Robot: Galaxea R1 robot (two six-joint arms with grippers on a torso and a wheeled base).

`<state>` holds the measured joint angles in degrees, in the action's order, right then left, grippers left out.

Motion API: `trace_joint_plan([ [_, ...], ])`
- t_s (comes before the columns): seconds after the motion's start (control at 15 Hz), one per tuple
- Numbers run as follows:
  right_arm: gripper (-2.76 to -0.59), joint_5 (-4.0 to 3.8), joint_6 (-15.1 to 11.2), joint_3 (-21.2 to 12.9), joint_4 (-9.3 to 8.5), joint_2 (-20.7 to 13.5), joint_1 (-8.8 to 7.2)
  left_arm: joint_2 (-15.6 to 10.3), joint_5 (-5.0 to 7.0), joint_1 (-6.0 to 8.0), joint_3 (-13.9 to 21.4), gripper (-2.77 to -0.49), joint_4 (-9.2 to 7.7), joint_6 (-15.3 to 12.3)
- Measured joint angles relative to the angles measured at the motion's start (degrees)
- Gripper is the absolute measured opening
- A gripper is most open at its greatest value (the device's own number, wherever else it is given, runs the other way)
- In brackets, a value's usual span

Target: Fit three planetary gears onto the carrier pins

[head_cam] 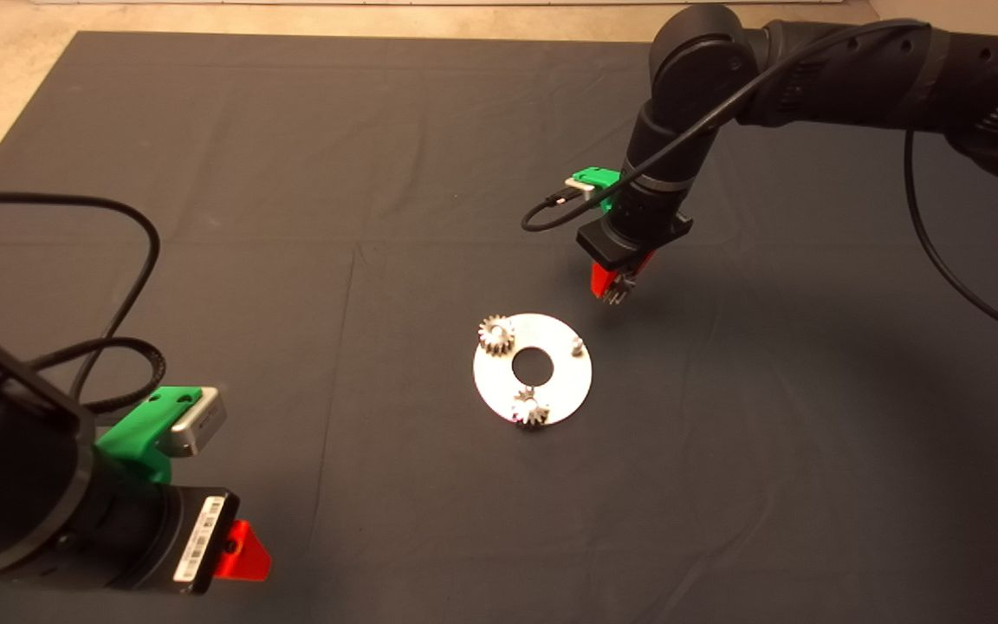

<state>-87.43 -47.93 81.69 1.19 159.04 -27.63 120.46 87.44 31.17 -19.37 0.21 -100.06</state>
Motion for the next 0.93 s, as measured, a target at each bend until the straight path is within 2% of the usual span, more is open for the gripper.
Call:
trace_joint_plan([
  [0.13,-2.26,0.00,-0.1,-1.1,-0.82,0.0,-0.01,0.0,-0.01,0.00,0.0,-0.93,0.00,0.0],
  [0.47,-2.26,-0.11,-1.3,-4.5,-1.15,1.2,-0.01,0.0,0.01,0.00,0.0,-0.93,0.00,0.0],
  [0.93,-2.26,-0.13,-2.1,-6.1,-0.97,3.8,-0.01,0.0,0.01,0.00,0.0,-0.93,0.00,0.0],
])
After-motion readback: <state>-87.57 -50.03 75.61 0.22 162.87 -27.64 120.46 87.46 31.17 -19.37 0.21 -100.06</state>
